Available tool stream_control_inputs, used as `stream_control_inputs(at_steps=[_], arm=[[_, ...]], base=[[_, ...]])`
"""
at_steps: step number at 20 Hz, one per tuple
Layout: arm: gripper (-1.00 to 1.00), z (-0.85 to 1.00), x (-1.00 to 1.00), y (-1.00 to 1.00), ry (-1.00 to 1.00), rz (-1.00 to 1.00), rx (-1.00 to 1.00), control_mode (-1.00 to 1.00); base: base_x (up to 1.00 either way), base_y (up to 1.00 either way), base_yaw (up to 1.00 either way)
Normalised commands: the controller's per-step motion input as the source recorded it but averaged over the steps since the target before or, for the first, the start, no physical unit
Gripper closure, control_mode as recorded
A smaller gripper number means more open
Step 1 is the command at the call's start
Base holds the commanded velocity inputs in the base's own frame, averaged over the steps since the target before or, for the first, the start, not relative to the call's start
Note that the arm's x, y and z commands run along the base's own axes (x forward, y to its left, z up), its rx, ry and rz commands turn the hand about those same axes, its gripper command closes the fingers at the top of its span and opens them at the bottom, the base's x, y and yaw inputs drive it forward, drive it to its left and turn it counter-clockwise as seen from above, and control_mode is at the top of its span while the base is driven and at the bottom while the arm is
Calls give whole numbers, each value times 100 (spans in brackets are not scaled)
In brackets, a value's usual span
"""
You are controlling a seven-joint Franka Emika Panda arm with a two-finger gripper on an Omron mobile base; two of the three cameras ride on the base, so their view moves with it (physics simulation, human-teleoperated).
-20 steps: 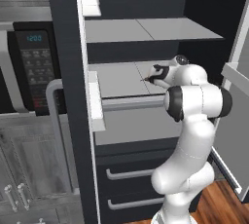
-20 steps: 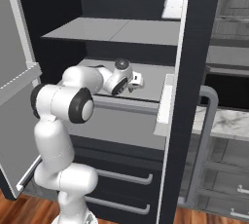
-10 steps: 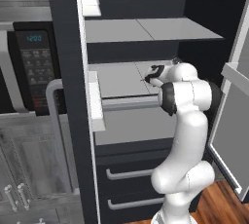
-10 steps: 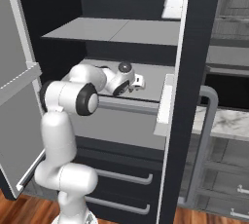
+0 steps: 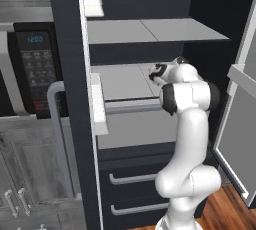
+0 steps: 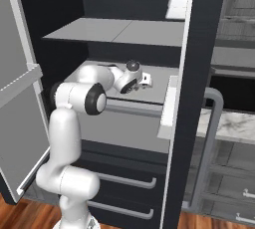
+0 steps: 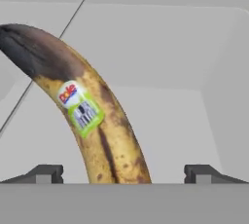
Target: Retrieve the mango and banana from the fridge and place them into the bowl on the dining table.
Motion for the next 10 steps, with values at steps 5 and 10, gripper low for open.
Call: stream_control_inputs(at_steps=[5, 10], arm=[[-100, -43, 10, 0, 5, 1, 0, -100], [100, -71, 0, 16, 3, 0, -1, -100]], base=[[0, 0, 0], [0, 0, 0]])
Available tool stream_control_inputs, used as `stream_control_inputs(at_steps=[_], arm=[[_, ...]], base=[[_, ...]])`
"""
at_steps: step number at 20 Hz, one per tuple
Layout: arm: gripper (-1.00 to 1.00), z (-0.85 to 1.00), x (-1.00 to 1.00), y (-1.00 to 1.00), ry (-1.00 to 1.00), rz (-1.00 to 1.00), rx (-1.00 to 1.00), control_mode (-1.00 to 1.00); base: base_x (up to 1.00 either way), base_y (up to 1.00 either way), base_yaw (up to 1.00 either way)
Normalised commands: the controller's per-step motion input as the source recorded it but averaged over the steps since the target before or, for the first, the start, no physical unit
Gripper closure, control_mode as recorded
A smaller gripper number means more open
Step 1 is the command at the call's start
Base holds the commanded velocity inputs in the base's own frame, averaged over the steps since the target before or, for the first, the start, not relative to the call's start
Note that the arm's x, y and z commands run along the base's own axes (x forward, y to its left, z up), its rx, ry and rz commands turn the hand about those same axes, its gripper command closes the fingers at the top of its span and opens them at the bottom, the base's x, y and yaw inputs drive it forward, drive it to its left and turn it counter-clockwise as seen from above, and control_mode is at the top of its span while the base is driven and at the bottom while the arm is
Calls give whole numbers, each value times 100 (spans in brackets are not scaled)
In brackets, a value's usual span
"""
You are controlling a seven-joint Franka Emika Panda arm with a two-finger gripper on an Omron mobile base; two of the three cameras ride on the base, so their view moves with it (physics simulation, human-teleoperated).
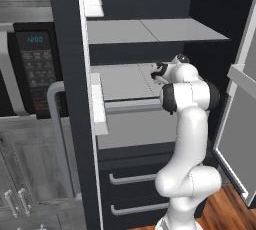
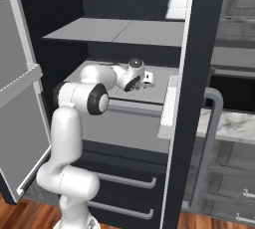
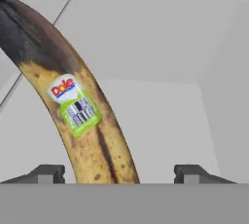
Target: Retrieve the mango and banana from the fridge and place them into the bowl on the dining table.
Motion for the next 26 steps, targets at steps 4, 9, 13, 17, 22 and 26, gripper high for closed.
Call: stream_control_inputs(at_steps=[4, 9, 13, 17, 22, 26], arm=[[100, -63, 1, 23, 0, 0, -1, -100], [100, -46, 1, 14, 1, 0, 0, -100], [100, -24, -48, 7, 0, 0, 0, -100], [100, -6, -96, 25, -6, 0, 0, -100], [100, 1, -100, 38, -14, 0, -4, -100], [100, 21, -100, 28, -15, 0, -5, -100]], base=[[0, 0, 0], [0, 0, 0], [0, 0, 0], [0, 0, 0], [0, 0, 0], [0, 0, 0]])
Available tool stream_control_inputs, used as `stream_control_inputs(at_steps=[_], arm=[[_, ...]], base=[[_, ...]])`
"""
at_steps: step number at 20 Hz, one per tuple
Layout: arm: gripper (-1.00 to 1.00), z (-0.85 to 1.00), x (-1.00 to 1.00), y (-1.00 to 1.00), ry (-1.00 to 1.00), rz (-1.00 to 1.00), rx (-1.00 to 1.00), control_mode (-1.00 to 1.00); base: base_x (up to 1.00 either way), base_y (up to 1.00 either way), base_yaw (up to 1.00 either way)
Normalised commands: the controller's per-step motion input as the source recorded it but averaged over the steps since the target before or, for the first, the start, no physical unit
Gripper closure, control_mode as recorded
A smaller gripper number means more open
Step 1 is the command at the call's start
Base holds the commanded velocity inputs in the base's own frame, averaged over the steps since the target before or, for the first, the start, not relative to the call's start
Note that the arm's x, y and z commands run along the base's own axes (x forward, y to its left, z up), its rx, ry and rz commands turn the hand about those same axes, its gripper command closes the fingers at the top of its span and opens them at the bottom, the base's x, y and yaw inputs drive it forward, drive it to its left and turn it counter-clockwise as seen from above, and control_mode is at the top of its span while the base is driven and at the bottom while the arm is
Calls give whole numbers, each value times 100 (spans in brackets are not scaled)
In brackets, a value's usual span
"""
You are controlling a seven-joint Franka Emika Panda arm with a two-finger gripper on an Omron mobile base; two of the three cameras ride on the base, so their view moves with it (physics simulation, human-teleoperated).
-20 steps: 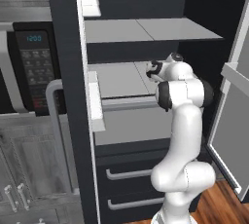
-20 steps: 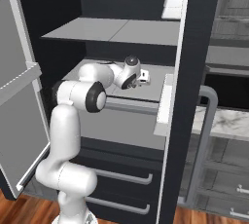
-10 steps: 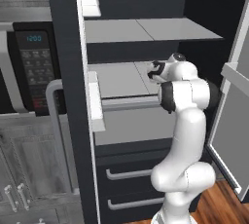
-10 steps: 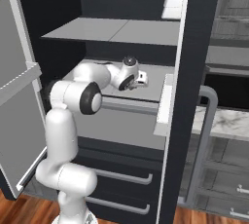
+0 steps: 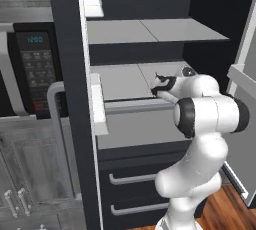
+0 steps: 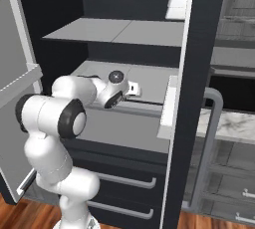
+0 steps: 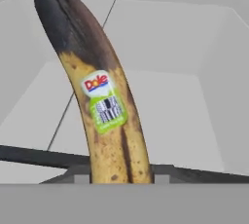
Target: Retrieve the mango and banana from the fridge and place them into the bowl on the dining table.
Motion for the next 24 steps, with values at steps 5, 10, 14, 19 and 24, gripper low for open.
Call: stream_control_inputs(at_steps=[5, 10, 14, 19, 24], arm=[[100, 34, -100, 1, -3, 0, -4, -100], [100, 94, -95, -1, 0, 0, 0, -100], [100, 100, -72, 0, 8, 0, -1, -100], [100, 100, -74, 0, 25, 0, 0, -100], [100, 74, -82, 0, 25, 5, 0, -100]], base=[[0, 0, 0], [0, 0, 0], [0, 0, 0], [0, 0, 0], [0, 0, 0]])
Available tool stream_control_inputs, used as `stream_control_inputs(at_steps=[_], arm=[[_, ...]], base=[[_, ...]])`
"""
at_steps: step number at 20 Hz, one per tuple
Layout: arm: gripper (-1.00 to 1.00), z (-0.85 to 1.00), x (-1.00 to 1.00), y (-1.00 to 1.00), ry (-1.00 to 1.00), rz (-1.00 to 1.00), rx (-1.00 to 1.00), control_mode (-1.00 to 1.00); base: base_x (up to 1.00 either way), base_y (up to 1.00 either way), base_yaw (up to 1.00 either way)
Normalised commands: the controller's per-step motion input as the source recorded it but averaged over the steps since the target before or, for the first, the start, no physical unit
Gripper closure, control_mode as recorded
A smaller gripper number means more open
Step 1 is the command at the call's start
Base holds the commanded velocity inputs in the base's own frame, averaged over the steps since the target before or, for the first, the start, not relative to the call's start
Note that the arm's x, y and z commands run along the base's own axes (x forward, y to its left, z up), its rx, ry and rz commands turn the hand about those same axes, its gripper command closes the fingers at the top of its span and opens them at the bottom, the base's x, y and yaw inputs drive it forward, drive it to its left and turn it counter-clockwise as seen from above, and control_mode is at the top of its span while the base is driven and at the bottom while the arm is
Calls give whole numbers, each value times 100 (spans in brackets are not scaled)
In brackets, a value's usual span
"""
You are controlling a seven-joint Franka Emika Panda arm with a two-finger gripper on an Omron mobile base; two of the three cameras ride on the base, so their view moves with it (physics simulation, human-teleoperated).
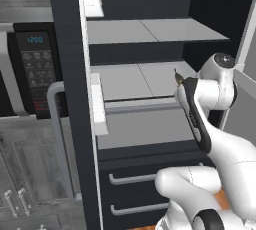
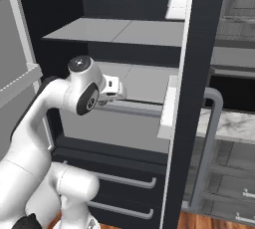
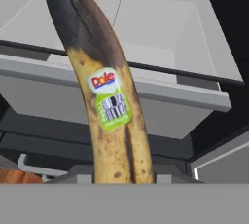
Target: Retrieve the mango and banana from the fridge and place them into the bowl on the dining table.
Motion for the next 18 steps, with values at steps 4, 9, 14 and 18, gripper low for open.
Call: stream_control_inputs(at_steps=[4, 9, 14, 18], arm=[[100, 3, -87, -1, 9, 11, 0, -100], [100, 0, -64, 0, 1, 11, 0, -100], [100, 0, -44, 0, 0, 13, 0, -100], [100, 0, 0, 0, 0, 0, 0, 100]], base=[[0, 0, 0], [0, 0, 0], [0, 0, 0], [-58, 2, 17]])
